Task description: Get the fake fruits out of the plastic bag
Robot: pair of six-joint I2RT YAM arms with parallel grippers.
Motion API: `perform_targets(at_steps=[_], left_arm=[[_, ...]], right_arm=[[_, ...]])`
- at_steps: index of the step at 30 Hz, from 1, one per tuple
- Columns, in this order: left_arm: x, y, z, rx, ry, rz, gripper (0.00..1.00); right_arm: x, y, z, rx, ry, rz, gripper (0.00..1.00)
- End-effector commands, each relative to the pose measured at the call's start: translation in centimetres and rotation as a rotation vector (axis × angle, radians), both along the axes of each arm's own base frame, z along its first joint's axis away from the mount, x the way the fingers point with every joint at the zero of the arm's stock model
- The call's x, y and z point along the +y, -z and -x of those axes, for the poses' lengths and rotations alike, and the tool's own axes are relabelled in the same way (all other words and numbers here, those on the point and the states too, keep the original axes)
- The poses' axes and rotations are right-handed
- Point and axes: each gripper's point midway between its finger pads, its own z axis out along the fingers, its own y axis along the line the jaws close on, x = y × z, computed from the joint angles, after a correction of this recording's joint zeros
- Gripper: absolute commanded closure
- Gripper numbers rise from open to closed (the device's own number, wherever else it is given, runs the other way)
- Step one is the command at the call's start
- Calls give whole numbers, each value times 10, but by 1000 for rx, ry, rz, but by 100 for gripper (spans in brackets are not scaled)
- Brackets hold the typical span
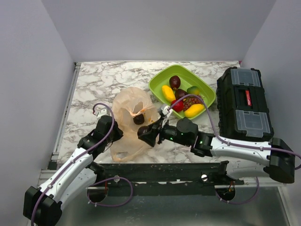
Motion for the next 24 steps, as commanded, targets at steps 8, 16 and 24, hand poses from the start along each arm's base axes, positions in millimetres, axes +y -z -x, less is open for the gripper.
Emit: perform_targets(at_steps=[8, 16, 24], left_arm=[[8, -1, 0, -9, -28, -24, 100], [5, -2, 1, -13, -9, -19, 100], [3, 0, 4, -5, 8, -11, 100]], right_arm=[[-125, 8, -99, -100, 784, 181, 95], [-167, 23, -168, 28, 912, 205, 98], [-183, 34, -261, 42, 1019, 273, 99]])
